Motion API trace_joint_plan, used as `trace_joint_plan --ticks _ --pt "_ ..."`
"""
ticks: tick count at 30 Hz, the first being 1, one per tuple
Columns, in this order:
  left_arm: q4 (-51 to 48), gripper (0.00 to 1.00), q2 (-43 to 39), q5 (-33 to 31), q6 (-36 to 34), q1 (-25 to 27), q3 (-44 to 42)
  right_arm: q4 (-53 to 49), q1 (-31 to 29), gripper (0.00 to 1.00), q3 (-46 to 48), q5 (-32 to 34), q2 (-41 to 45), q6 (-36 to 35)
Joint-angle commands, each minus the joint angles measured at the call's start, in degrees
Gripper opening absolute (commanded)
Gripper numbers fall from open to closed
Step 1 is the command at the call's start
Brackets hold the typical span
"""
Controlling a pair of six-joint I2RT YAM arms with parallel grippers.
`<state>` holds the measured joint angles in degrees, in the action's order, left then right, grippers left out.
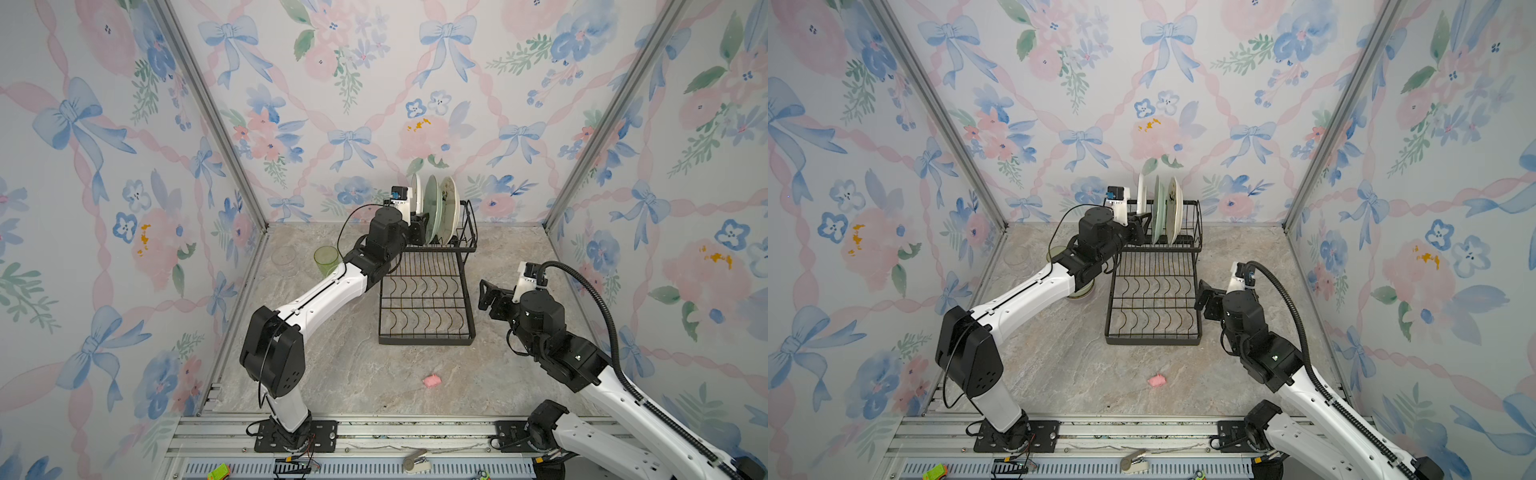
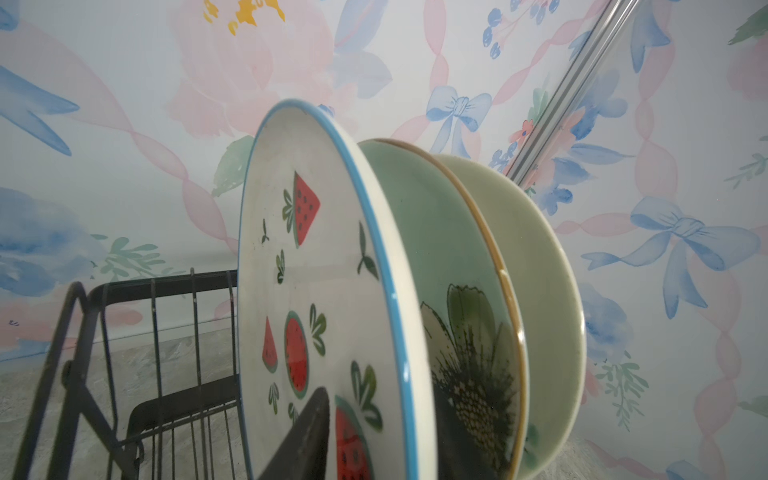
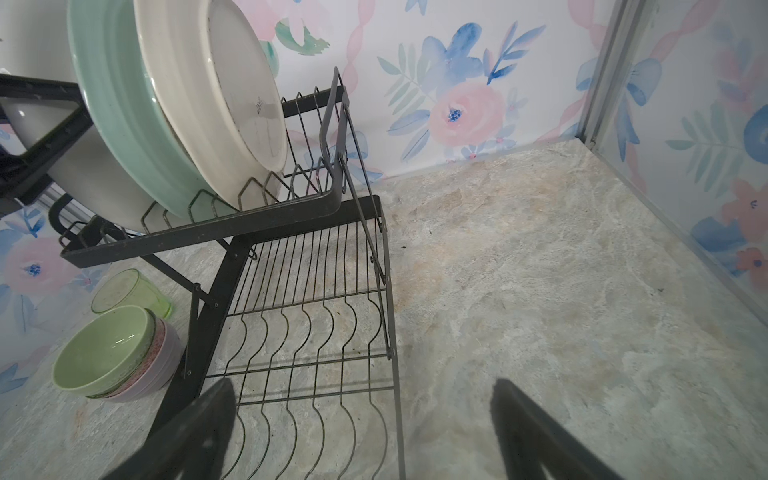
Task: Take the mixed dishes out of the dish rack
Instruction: 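Grasp the rim of the watermelon-print plate with the left gripper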
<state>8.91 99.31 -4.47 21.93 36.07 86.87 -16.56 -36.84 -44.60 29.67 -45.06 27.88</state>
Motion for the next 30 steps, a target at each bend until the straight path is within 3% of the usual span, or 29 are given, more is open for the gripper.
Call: trace_joint_plan --ticks 1,3,14,18,30 --pt "-3.0 0.29 1.3 -4.0 -1.6 0.2 2.0 -1.6 0.3 0.97 1.0 2.1 1.4 -0.7" --pt "-3.4 0.19 1.8 -4.7 -1.6 0.2 2.7 -1.7 0.3 0.97 1.3 2.3 1.9 -0.7" --pt "-8.9 0.14 4.0 -5.2 -3.2 0.3 8.3 -1.3 0.5 0.97 2.6 3.9 3.7 -0.4" --pt "-10.3 0.01 4.1 -5.1 -3.7 0.3 9.9 -1.3 0.6 0.97 2.4 4.2 3.1 -0.3" --pt "-11.3 0.0 3.7 -5.2 -3.9 0.3 14.9 -2.9 1.1 0.97 0.3 5.5 2.4 -0.3"
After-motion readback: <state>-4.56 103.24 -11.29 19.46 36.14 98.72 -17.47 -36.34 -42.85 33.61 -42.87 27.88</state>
